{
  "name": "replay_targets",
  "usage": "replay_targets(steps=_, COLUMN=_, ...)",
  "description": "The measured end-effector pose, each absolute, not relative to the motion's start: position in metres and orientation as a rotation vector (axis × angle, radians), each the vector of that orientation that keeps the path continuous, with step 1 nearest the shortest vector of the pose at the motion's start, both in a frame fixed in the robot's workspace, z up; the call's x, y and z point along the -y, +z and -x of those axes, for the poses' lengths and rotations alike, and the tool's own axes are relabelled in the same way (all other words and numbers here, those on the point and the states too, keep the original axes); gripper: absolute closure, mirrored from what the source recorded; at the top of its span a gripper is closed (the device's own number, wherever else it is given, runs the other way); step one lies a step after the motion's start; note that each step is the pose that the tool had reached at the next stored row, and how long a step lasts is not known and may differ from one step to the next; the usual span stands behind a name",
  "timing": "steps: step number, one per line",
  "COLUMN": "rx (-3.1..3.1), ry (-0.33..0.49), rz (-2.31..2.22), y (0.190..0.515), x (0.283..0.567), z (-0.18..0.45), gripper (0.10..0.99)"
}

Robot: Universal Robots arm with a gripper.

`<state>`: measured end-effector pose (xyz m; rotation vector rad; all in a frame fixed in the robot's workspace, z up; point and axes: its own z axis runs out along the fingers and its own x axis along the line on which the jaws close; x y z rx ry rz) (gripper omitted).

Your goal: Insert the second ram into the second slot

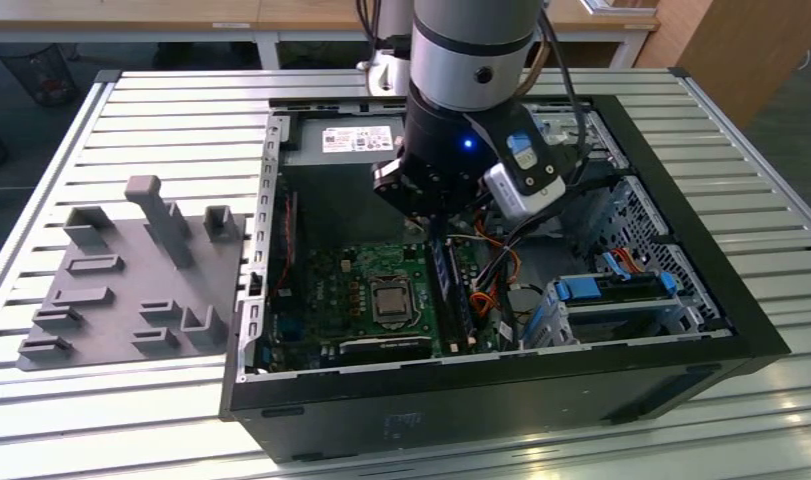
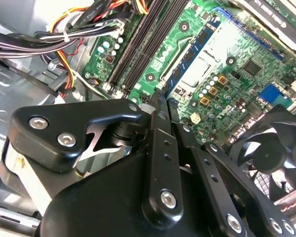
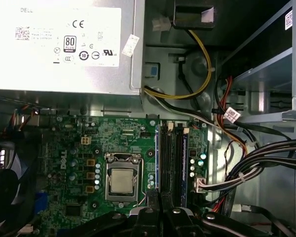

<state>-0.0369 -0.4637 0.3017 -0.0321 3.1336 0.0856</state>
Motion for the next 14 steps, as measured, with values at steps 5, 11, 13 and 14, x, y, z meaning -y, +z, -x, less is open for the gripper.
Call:
replay_targets(steps=5, rx=-3.133, ry=0.086, rz=0.032, y=0.3003, x=0.4637, z=0.0369, gripper=0.953)
replay_targets(steps=11, rx=-3.133, ry=0.086, rz=0.032, y=0.2999, x=0.4637, z=0.0369, gripper=0.953)
replay_targets(steps=13, rx=-3.133, ry=0.086, rz=0.032, y=0.2999, x=0.4637, z=0.0369, gripper=0.953)
replay_targets(steps=14, rx=-3.133, ry=0.086, rz=0.032, y=0.2998, x=0.4637, z=0.0369, gripper=0.953)
